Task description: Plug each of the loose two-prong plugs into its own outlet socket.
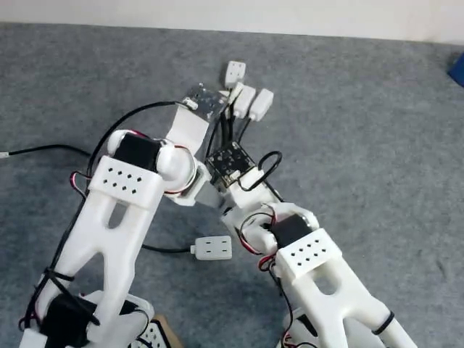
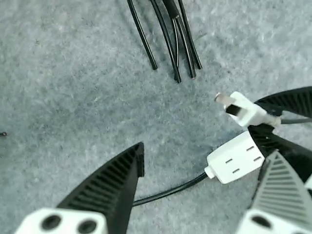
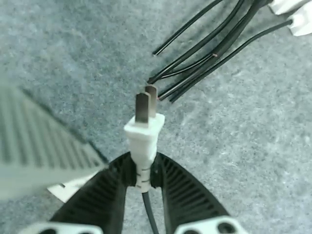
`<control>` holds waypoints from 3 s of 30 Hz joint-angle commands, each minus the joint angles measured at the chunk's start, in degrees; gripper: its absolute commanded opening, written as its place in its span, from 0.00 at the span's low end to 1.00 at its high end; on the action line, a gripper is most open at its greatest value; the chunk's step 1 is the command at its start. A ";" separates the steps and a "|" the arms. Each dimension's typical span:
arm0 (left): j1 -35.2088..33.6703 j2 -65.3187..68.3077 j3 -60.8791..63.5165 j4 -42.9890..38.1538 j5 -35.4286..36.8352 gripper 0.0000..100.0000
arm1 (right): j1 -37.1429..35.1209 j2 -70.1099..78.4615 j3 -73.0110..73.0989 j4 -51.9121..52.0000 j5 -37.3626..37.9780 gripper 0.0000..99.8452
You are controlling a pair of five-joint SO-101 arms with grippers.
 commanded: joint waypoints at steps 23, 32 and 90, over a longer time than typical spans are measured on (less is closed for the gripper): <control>0.31 -1.89 18.86 -27.34 3.08 0.37 | -2.77 -9.98 -15.34 16.92 -0.53 0.01; 0.22 -2.42 20.88 -27.43 3.08 0.37 | -0.84 -9.80 -19.38 17.98 -0.18 0.01; -27.21 -1.89 27.82 -43.78 22.07 0.32 | -17.10 30.20 -48.92 44.18 -26.90 0.01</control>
